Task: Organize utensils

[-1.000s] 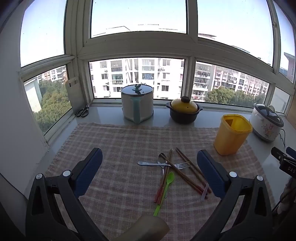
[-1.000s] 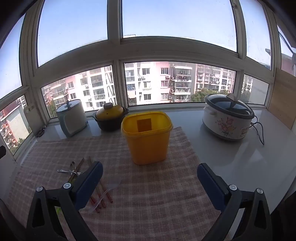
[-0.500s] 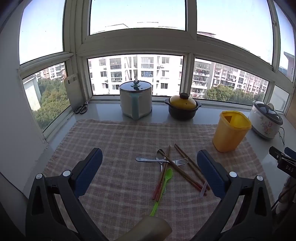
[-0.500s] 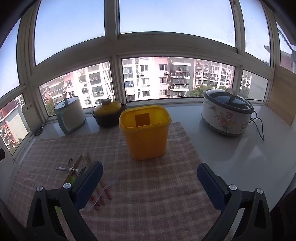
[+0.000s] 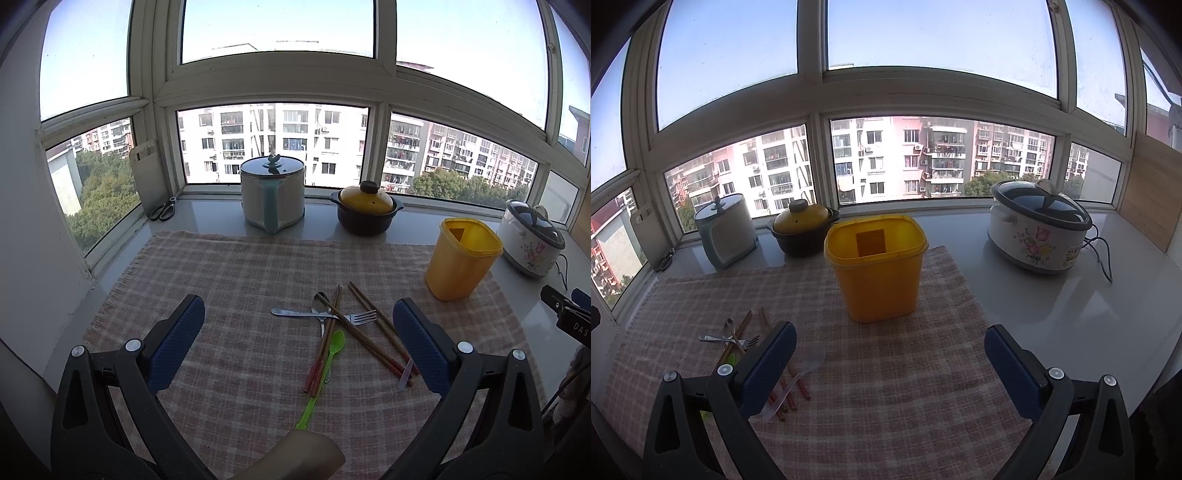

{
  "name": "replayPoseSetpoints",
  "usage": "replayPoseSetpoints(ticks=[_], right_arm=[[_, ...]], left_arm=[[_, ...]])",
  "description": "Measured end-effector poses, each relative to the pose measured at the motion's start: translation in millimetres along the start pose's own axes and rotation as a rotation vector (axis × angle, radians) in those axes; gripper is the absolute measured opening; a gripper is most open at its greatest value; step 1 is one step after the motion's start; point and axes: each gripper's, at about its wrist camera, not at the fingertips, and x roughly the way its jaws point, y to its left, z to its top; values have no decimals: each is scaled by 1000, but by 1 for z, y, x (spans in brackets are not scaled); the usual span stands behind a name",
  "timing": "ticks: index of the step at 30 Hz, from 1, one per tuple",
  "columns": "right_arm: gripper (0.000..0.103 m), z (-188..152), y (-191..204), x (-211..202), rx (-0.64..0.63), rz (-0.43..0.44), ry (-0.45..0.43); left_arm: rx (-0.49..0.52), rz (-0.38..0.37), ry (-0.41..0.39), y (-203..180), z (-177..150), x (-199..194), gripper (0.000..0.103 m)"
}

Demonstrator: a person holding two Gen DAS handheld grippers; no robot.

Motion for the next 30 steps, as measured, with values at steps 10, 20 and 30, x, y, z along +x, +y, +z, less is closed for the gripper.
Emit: replayPoseSetpoints(ticks=[10, 20, 30], right_arm=[[103, -2, 4, 3, -5, -6, 22], [103, 1, 6, 3, -9, -7, 17], [103, 3, 9, 4, -11, -6, 20]], left_arm=[[-2, -2, 12, -2, -3, 2, 103], [-14, -3, 16, 1, -2, 5, 103], [-13, -6, 20, 3, -4, 6, 103]])
